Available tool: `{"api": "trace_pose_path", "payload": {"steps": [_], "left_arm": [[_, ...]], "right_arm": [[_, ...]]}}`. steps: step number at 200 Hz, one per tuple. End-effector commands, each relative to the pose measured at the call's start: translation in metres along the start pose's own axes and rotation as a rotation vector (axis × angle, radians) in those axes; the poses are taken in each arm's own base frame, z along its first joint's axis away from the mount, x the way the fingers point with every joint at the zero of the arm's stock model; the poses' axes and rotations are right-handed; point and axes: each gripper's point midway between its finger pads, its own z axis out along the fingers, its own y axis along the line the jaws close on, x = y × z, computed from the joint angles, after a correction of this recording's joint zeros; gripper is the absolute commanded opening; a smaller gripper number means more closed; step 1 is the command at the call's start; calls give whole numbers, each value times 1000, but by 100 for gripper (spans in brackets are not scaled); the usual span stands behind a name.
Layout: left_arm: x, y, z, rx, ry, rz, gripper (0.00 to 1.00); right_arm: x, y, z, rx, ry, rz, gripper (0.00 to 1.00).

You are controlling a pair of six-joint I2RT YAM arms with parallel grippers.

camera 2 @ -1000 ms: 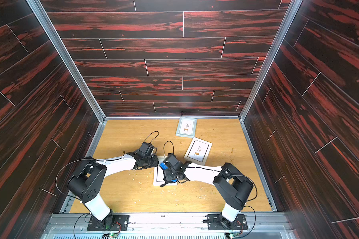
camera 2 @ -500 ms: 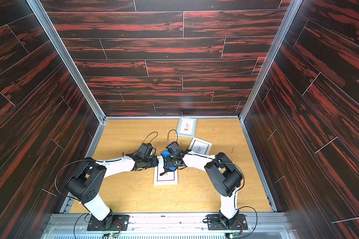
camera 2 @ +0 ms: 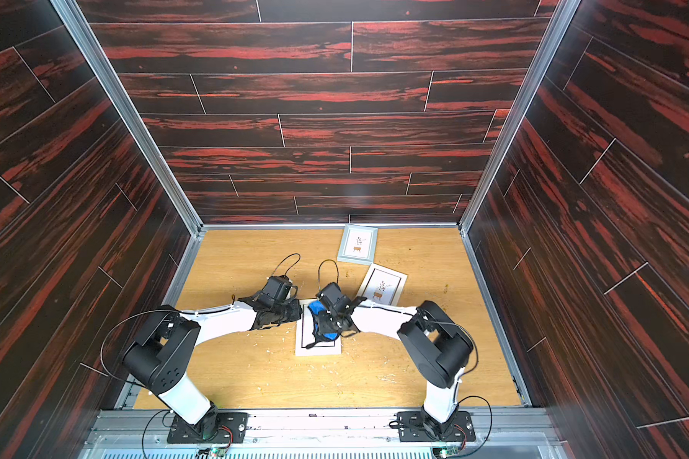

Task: Wipe the picture frame with a cloth
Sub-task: Wipe the dirt from the picture frame.

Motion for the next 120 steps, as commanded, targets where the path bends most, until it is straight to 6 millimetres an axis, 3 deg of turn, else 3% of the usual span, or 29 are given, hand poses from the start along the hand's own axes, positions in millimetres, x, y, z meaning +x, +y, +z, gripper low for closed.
{"api": "trace_pose_path", "payload": {"steps": [1, 38, 55, 68, 107, 120], "left_arm": [[31, 29, -1, -99, 98, -10, 20], [30, 27, 1, -81, 83, -33, 20], [30, 26, 1, -75, 81, -31, 20], [30, 26, 0, -76, 82, -27, 20], [32, 26, -1, -78, 91, -18, 20], [33, 26, -1, -75, 90, -25, 20]], "right_arm": [[8, -32, 11, 111, 53, 29, 0], [64, -18, -4, 66, 128, -62, 0], [75, -16, -9, 38, 139, -60, 0], [63, -17, -8, 55, 104, -61, 0], [-10, -22, 8, 93, -7, -36, 0], [-16, -24, 12, 86, 3, -25, 0]]}}
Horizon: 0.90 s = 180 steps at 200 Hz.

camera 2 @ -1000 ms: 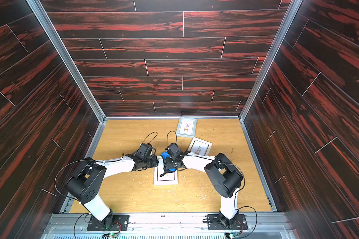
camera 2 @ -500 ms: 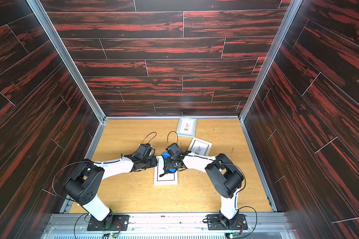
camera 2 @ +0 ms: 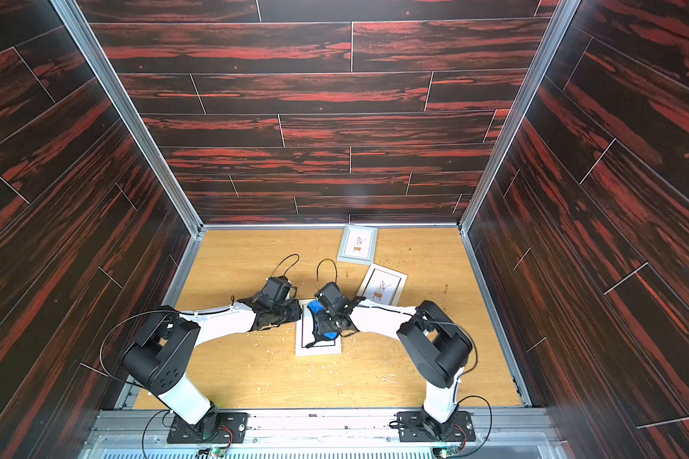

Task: Wipe the picture frame with a cloth
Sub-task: Wipe the dirt from the picture frame.

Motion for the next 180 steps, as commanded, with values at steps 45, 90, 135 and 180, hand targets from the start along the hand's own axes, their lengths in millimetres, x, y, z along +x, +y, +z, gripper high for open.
{"api": "trace_pose_path", "payload": {"steps": [45, 90, 135, 180], "left_arm": [[30, 24, 3, -69, 89, -18, 20], [36, 24, 9, -63, 118, -7, 20], [40, 25, 11, -54, 114, -25, 20], [39, 24, 14, -54, 118, -23, 21]], "right_arm": [[48, -17, 1, 43, 129, -28, 0], [18, 12, 10, -11, 81, -29, 0], [-8, 10, 35, 33, 98, 2, 0], [-16, -49, 11, 121, 43, 99, 0]]}}
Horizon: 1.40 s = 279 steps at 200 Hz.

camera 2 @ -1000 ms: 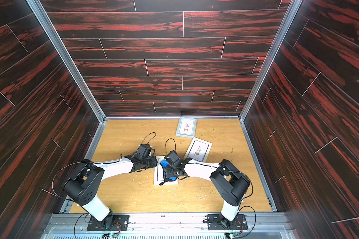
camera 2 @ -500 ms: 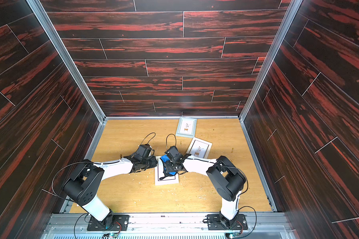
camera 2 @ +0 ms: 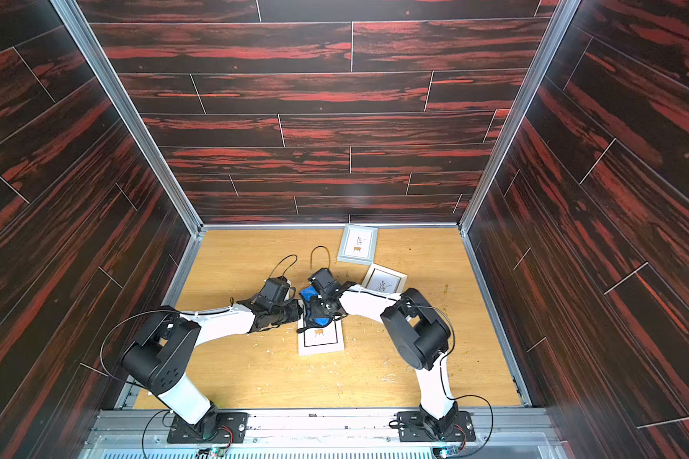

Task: Wipe the picture frame with a cloth
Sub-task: Wipe the dirt from the picture frame.

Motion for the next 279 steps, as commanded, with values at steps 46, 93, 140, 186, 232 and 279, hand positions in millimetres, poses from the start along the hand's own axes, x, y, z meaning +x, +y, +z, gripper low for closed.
{"api": "trace_pose_path", "payload": {"steps": [46, 93, 140, 186, 232, 279], "left_arm": [[33, 26, 9, -100, 120, -5, 21], [35, 31, 6, -120, 116, 7, 21], [33, 30, 7, -121, 118, 12, 21], [34, 33, 5, -132, 118, 12, 21], [32, 32, 5, -128, 111, 13, 21], [31, 35, 2, -149, 104, 24, 21]], "right_arm": [[18, 32, 25, 28, 74, -50, 0], [4, -40, 6, 134, 33, 86, 0], [13, 2, 13, 2, 56, 40, 0], [7, 15, 18, 51, 61, 9, 0], [5, -44, 4, 90, 43, 101, 0], [17, 42, 21, -7, 88, -29, 0]]}}
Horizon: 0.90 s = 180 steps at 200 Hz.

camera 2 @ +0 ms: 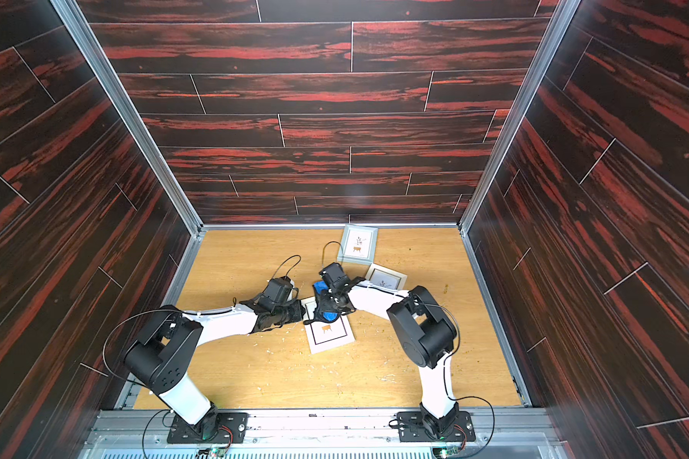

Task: Wipe the picture frame with a cloth
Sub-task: Wipe the dirt from the picture frame.

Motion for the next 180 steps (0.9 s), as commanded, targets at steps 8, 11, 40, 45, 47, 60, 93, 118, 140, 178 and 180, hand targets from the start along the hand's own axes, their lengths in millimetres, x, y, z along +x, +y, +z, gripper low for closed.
{"api": "trace_pose_path", "payload": {"steps": [8, 11, 40, 45, 47, 60, 93, 118, 140, 178, 180], "left_arm": [[31, 40, -2, -154, 104, 8, 21], [31, 41, -2, -156, 103, 7, 21], [28, 43, -1, -163, 98, 8, 21], [27, 43, -1, -162, 97, 9, 21], [27, 43, -1, -162, 97, 8, 21], [22, 42, -1, -160, 89, 6, 21], [3, 37, 2, -164, 67, 8, 22], [-5, 34, 14, -135, 74, -22, 22], [-12, 21, 14, -86, 79, -22, 22], [-8, 8, -17, -41, 49, -1, 32], [-7, 7, -18, -36, 50, 2, 32]], "right_arm": [[24, 22, 14, 20, 77, -53, 0], [21, 19, 13, 27, 71, -47, 0], [10, -40, -2, 98, 45, 38, 0], [9, -47, -6, 104, 35, 44, 0], [8, -50, -8, 107, 30, 47, 0], [14, -62, -15, 127, 20, 42, 0], [49, -35, -11, -1, 84, 29, 0], [67, 7, -6, -89, 108, 2, 0], [64, 28, -4, -136, 107, -6, 0], [30, 2, -34, -25, -3, -12, 0], [28, 0, -36, -25, -9, -9, 0]]}}
